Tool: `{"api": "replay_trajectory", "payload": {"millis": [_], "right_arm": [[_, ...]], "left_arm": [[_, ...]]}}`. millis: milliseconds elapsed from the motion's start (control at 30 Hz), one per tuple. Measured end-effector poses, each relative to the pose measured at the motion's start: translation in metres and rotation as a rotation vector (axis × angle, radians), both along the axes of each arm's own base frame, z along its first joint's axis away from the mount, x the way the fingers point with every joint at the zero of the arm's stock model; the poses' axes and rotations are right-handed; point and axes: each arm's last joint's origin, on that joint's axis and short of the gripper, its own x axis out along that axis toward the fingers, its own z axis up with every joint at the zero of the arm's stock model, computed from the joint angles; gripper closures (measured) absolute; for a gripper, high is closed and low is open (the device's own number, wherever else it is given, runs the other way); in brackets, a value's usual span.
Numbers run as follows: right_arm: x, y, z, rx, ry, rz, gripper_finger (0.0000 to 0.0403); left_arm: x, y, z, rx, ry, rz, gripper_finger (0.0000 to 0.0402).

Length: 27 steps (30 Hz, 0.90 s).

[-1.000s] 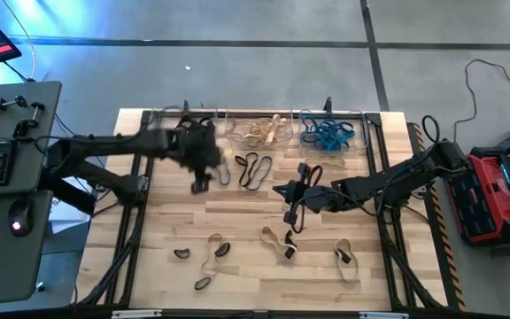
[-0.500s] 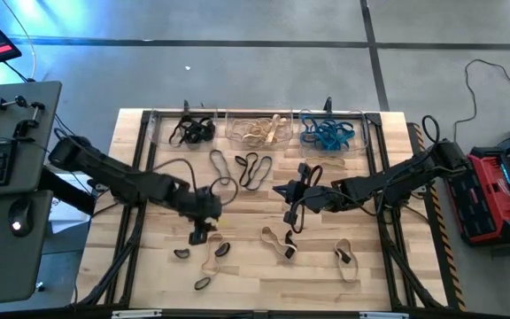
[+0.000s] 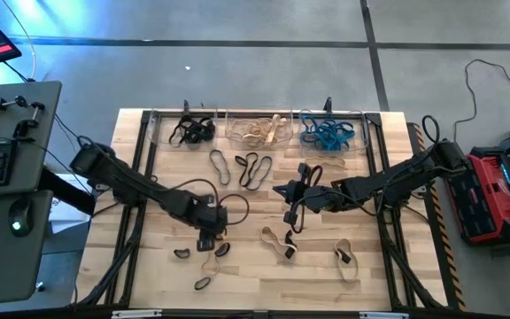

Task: Sort rubber bands into baskets
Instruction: Put the brown rubber band into the middle transparent bin

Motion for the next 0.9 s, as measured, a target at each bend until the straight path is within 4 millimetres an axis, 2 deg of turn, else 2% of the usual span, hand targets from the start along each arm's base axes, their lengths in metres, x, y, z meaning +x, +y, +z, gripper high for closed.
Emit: {"api": "replay_trajectory", "payload": {"millis": [333,400,500,600,667,900], "right_arm": [[0.000,0.000,-0.001,-0.002,0.007,0.000,0.0403],[0.000,0.000,-0.001,-0.002,0.008,0.000,0.0403],[0.000,0.000,-0.001,-0.002,0.008,0.000,0.0403],[0.000,0.000,-0.001,-0.002,0.009,0.000,0.0403],[-0.001,0.000,-0.001,-0.003,0.011,0.000,0.0403],[-0.001,0.000,-0.003,0.003,0.027,-0.006,0.0403]], "left_arm": [[0.006,-0.003,-0.022,0.026,0.055,-0.049,0.0236],[0.006,-0.003,-0.022,0.029,0.055,-0.058,0.0253],[0.006,-0.002,-0.022,0.045,0.054,-0.086,0.0299],[0.005,0.000,-0.018,0.052,0.051,-0.107,0.0364],[0.003,0.004,-0.014,0.054,0.063,-0.094,0.0391],[-0.005,0.029,0.022,0.064,-0.028,0.003,0.0399]]}}
